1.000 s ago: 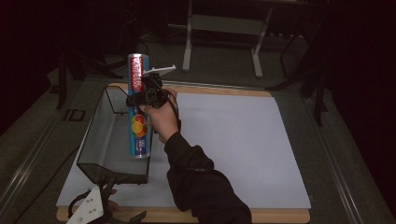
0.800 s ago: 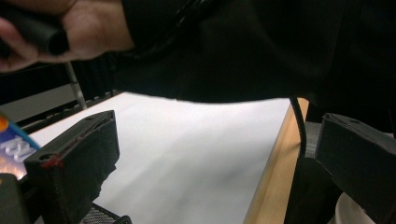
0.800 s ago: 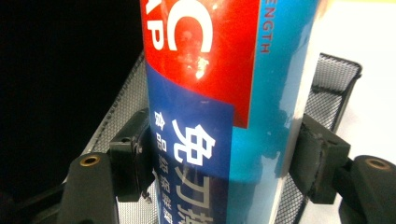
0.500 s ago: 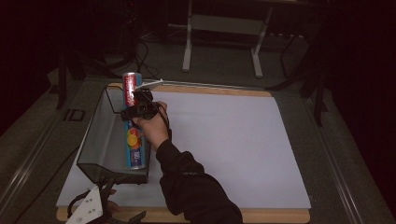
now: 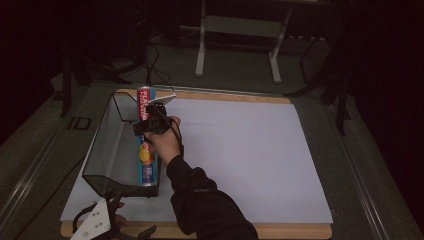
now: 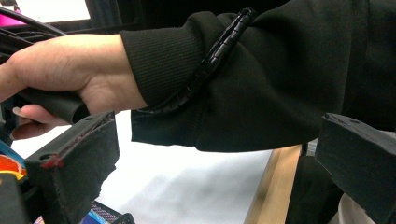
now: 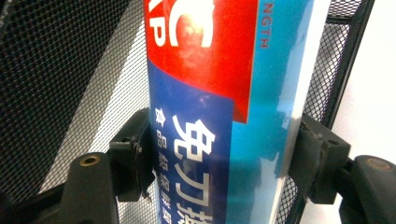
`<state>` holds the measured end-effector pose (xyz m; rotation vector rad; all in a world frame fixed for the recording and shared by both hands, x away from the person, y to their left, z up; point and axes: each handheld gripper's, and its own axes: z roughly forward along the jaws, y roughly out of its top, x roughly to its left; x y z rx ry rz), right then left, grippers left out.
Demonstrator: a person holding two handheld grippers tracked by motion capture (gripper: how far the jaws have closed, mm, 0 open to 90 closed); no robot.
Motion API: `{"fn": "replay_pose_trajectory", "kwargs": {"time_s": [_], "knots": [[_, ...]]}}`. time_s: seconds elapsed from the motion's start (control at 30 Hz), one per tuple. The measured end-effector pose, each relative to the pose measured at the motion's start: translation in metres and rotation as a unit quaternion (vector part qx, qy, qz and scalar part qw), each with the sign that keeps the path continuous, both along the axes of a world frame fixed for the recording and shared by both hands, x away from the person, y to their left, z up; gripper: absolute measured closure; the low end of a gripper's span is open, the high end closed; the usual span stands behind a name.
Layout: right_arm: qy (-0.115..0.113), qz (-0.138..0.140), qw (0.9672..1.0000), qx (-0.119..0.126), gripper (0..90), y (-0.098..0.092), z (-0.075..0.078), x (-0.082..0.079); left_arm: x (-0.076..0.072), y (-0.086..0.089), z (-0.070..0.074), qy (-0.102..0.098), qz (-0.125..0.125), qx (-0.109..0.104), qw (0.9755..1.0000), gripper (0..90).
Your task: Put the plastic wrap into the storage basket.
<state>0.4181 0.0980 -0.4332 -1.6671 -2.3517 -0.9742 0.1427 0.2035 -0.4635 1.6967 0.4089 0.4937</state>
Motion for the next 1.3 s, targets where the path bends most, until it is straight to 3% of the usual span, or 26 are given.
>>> {"fn": "replay_pose_trajectory", "kwargs": {"time_s": [0.67,1.07,1.2,1.3], "knots": [[0.019,-0.017,0.9996,-0.009,31.3,0.012,-0.023,0.004,0.000,0.001,0.000,0.001,-0.002,-0.002,1.0000,0.6],[-0.016,0.001,0.9996,-0.022,28.9,0.013,-0.024,0.000,0.000,0.000,0.000,0.001,-0.003,0.000,1.0000,0.6],[-0.049,0.010,0.9977,-0.046,25.6,0.015,-0.021,-0.004,0.000,0.000,0.000,0.002,-0.004,-0.001,1.0000,0.6],[-0.062,0.014,0.9975,-0.030,20.0,0.011,-0.015,-0.004,0.000,0.000,0.000,0.002,-0.005,-0.002,1.0000,0.6]]}}
